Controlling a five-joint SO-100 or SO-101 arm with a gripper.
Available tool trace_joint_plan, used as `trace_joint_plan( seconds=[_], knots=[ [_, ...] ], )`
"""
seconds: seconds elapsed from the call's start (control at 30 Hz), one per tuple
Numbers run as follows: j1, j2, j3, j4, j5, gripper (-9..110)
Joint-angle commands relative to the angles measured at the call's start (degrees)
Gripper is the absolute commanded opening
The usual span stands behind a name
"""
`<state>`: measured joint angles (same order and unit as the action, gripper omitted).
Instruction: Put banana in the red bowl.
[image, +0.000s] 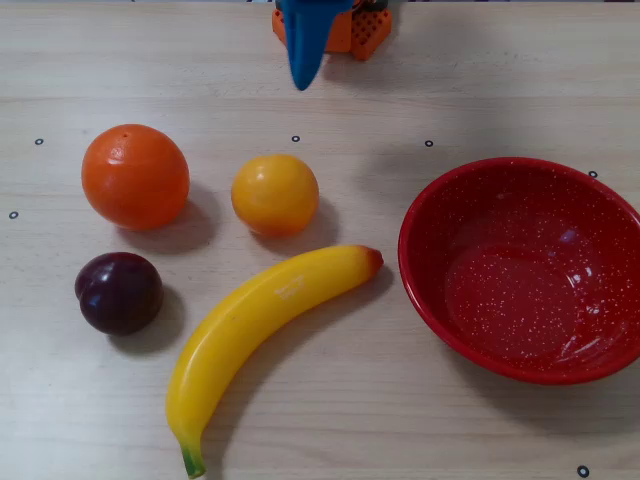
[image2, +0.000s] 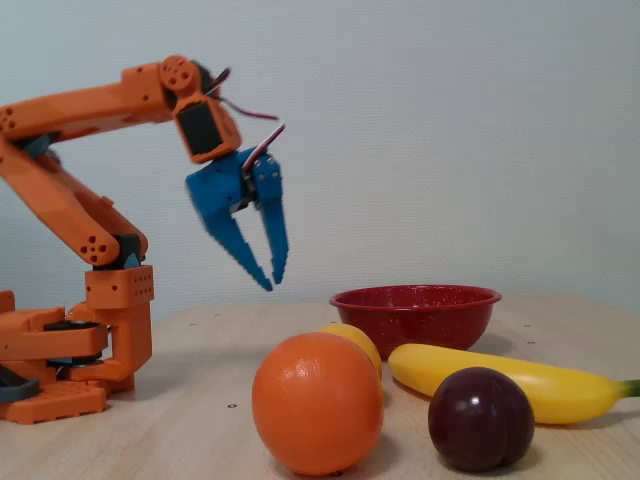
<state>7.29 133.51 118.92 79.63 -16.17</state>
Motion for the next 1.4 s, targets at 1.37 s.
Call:
trace_joint_plan(
  seconds=[1.37],
  knots=[
    [7.6,-64.3,-74.9,15.3,-30.7,5]
  ],
)
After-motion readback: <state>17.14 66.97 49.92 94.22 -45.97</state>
